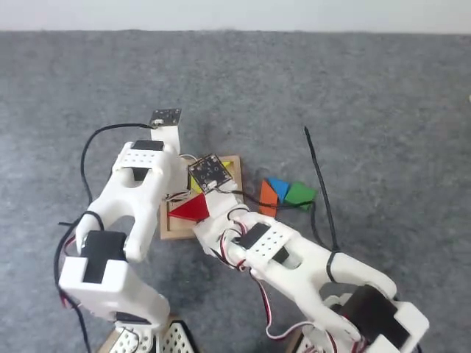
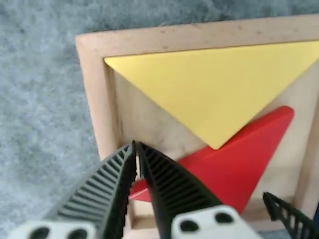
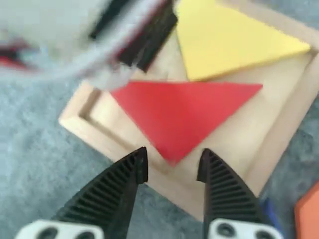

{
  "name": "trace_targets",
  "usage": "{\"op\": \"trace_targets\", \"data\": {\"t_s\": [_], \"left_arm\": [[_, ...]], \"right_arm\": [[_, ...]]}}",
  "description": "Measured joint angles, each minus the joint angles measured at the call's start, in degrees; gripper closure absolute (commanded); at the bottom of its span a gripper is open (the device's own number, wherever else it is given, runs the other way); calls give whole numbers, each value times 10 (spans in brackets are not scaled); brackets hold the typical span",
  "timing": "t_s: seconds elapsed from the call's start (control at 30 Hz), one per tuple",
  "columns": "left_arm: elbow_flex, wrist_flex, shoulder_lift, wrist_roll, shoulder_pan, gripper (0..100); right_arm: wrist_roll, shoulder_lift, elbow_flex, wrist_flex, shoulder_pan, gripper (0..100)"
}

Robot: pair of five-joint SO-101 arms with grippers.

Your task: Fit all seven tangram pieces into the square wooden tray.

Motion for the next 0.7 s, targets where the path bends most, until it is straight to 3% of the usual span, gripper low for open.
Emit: {"op": "trace_targets", "data": {"t_s": [0.3, 0.57, 0.7], "left_arm": [[-2, 0, 2, 0, 0, 987], [-2, 2, 2, 0, 0, 987], [-6, 14, 2, -1, -2, 987]], "right_arm": [[4, 0, 25, -74, 3, 927], [-4, 2, 25, -30, 5, 721], [-25, 14, 22, -21, 11, 728]]}}
